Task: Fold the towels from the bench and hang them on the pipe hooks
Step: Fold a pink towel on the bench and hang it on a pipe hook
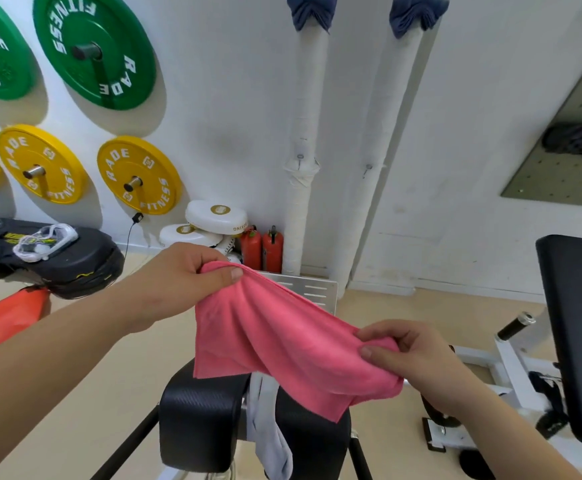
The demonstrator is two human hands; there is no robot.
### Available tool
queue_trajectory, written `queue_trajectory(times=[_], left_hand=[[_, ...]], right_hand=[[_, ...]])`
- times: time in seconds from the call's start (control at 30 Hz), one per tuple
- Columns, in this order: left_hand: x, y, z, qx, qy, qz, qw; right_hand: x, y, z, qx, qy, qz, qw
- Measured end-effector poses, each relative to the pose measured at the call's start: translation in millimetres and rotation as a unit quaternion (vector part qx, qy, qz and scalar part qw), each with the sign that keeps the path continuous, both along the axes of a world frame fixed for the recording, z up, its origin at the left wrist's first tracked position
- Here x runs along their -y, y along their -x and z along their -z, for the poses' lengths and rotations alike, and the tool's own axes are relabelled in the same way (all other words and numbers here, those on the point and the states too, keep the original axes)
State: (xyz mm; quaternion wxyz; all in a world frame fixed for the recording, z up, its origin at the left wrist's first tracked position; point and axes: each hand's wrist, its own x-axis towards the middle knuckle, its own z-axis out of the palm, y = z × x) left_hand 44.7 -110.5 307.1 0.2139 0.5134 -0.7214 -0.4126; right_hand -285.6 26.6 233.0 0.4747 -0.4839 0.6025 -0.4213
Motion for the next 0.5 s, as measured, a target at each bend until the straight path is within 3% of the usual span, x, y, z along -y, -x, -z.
queue_trajectory(times=[0.2, 0.3, 0.5], left_hand=[[1, 3, -4, 0.046, 0.042, 0.028, 0.998], [2, 3, -2, 0.065, 0.071, 0.035, 0.995], [6, -4, -2, 0.065, 0.087, 0.036, 0.993]], right_hand=[[-5, 2, -12, -0.217, 0.073, -0.041, 0.973], [-1, 1, -15, -0.236, 0.109, -0.047, 0.965], [7, 5, -2, -0.265, 0.081, -0.066, 0.959]])
